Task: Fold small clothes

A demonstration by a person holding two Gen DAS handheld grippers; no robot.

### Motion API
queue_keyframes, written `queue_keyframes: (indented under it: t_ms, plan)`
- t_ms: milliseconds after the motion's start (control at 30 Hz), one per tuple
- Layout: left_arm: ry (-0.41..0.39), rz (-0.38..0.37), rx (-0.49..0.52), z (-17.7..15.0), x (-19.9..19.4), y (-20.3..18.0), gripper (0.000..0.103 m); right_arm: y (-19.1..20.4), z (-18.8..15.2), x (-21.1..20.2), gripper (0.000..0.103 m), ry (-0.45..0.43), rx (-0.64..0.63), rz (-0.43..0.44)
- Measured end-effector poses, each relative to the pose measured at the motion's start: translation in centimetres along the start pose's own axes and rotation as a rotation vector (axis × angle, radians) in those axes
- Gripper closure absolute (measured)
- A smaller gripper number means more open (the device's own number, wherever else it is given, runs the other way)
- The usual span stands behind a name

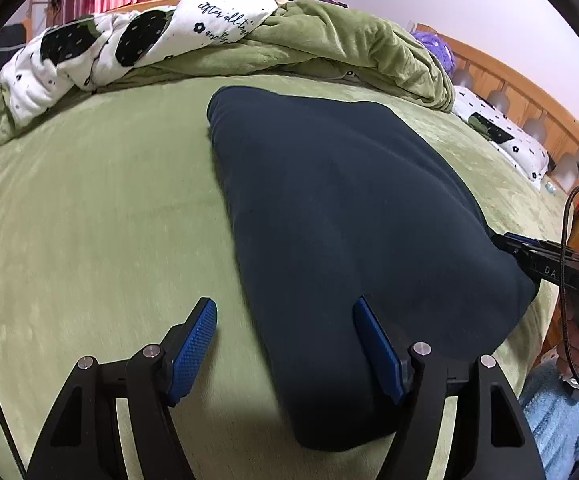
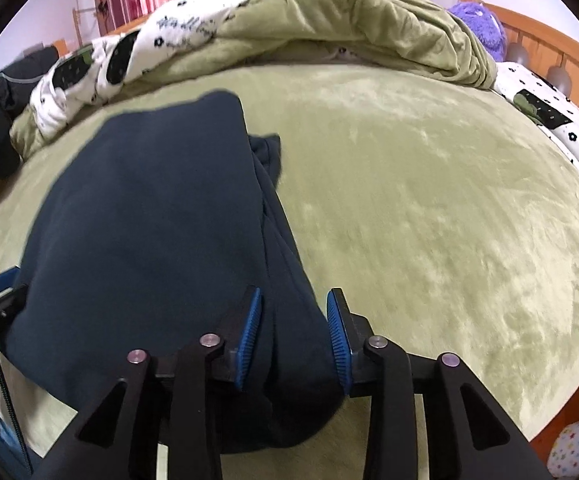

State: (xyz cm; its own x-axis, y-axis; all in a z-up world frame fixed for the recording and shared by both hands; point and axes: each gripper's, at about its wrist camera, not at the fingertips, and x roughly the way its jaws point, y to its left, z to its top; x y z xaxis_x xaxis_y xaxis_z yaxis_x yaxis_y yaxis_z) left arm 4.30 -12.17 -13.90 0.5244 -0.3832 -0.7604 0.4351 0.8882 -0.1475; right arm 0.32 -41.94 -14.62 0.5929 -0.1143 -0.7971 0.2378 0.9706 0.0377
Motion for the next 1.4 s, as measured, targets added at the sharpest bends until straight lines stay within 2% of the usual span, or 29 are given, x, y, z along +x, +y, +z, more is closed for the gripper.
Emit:
queue_keyframes:
  t_ms: [167,367,533,667,733,767,867,933,1067,1233,1400]
  plan:
    - [0.001,0.001,-0.016,0.2,-0.3,0.2,0.032,-0.3,0.2,-0.6,0.065,0.003,-0.002,-0.019]
    - [-0.035,0.02,-0.035,1.3,-1.3,1.1,0.032,-0.2,2.3,-2.7,0.065,-0.063,0.015,0.053]
    - [-0.035,0.037,-0.093,2.6,-0.9,3.1,0.032,1.1,4.5,-0.8,0.064,-0.049,0.002,0.093]
    - [-0.036,0.047,-0.104,3.4,-0.6,3.8,0.032,2.2,5.2,1.9,0.065,0.004,-0.01,0.095]
    - [-0.037,0.051,-0.1,3.6,-0.4,3.6,0.032,2.4,5.2,3.2,0.078,0.042,-0.003,0.114]
    - [-0.038,0.052,-0.101,3.6,-0.3,3.6,0.032,2.4,5.2,3.4,0.092,0.039,-0.002,0.13]
    - [-0.04,0.045,-0.106,3.7,-0.2,3.5,0.032,2.1,5.1,2.4,0.097,-0.03,-0.019,0.106]
    - [-0.041,0.042,-0.106,3.8,-0.2,3.4,0.032,1.5,5.1,2.1,0.1,-0.031,-0.005,0.097]
    - [-0.04,0.025,-0.112,3.9,-0.2,3.1,0.032,0.6,4.8,3.0,0.1,-0.001,0.026,0.073]
    - [-0.035,0.011,-0.093,3.4,-0.5,2.0,0.032,0.0,4.3,1.0,0.099,-0.013,0.038,0.052]
    - [-0.001,0.013,-0.044,1.7,-0.5,0.0,0.032,-0.7,2.9,-1.4,0.091,-0.018,0.051,0.105]
